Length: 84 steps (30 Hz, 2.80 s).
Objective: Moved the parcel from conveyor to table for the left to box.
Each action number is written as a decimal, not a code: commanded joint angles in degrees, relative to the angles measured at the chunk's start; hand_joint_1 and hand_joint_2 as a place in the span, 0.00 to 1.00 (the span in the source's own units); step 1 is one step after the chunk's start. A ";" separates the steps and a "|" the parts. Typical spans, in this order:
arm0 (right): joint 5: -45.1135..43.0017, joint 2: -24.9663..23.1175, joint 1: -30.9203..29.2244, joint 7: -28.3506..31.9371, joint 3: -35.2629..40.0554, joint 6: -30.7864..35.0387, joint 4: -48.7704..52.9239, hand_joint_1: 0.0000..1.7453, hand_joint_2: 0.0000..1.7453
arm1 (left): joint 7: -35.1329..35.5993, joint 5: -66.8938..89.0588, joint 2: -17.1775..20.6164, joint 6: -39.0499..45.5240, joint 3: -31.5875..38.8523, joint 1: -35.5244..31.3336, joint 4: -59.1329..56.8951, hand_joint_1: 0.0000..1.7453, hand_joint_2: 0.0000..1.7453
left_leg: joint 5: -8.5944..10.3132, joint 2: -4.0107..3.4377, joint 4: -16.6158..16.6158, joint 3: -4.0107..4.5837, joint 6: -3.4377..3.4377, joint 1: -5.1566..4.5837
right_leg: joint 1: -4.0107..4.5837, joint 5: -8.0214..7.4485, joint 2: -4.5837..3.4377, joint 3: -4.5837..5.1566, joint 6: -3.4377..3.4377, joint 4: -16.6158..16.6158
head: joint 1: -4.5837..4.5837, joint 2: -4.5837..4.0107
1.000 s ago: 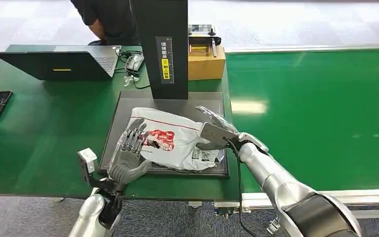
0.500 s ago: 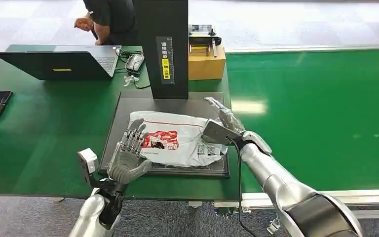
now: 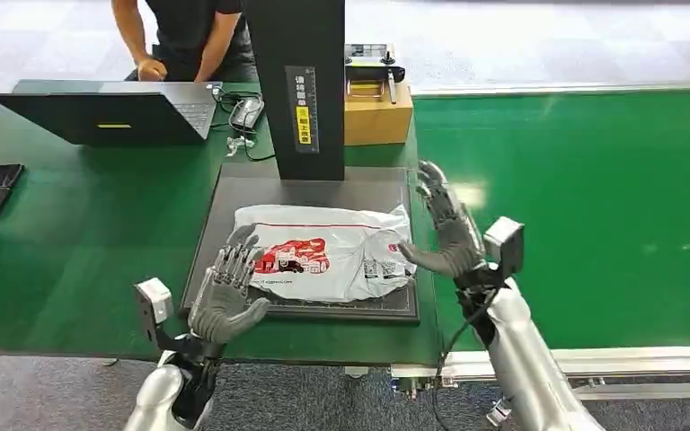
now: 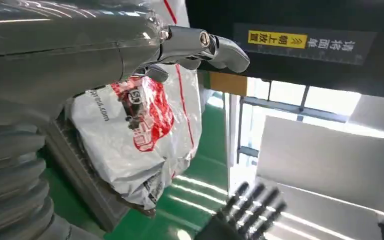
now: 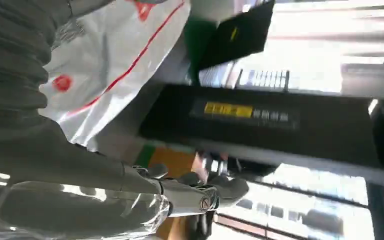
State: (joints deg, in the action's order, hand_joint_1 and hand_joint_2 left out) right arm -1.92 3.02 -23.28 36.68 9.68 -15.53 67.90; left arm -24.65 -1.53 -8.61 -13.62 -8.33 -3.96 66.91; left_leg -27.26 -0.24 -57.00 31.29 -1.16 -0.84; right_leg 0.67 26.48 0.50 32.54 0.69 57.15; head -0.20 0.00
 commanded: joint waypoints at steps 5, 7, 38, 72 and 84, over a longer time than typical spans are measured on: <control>5.97 -3.26 27.04 -2.06 -16.68 4.57 27.83 0.00 1.00 | 1.18 1.44 -0.65 -0.29 2.79 1.51 3.57 0.00 1.00 | 0.04 0.36 0.12 -0.12 0.21 0.02 | -0.03 0.06 0.29 -0.19 -0.11 -0.12 | -0.02 0.00; 7.47 -4.52 30.04 -3.29 -19.02 6.30 30.04 0.00 1.00 | 1.45 1.62 -0.53 -0.35 3.12 1.92 4.30 0.00 1.00 | 0.02 0.37 0.16 -0.16 0.26 0.05 | -0.01 0.09 0.29 -0.24 -0.13 -0.14 | -0.06 0.00; 9.48 -9.67 29.51 -5.74 -19.05 2.81 27.32 0.00 1.00 | 1.72 6.39 -1.27 1.14 3.15 3.59 8.34 0.00 1.00 | 0.00 -0.03 0.06 -0.06 0.13 0.02 | 0.00 0.00 -0.07 -0.04 -0.09 -0.05 | -0.02 0.00; 4.61 -9.32 24.09 -7.38 -17.84 -1.81 23.57 0.00 1.00 | 7.03 55.87 -1.94 26.52 -16.71 -11.05 2.07 0.00 1.00 | 0.11 0.16 0.06 -0.03 0.14 0.01 | -0.03 -0.07 0.11 -0.06 -0.12 -0.06 | 0.00 0.00; 5.43 -10.02 22.98 -7.95 -17.95 -2.06 21.72 0.00 1.00 | 10.12 58.20 -5.03 19.09 -24.60 -22.76 -11.84 0.00 1.00 | 0.09 0.13 0.05 -0.10 0.11 0.00 | -0.03 -0.07 0.10 -0.13 -0.11 -0.09 | 0.00 0.00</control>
State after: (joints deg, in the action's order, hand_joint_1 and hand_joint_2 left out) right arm 3.15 -6.16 1.56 28.81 -8.35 -17.53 93.90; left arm -15.93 55.67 -12.39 9.37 -26.71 -17.72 69.48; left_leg -27.23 -0.25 -57.01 31.26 -1.17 -0.86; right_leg 0.64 26.44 0.51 32.51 0.66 57.13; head -0.20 0.00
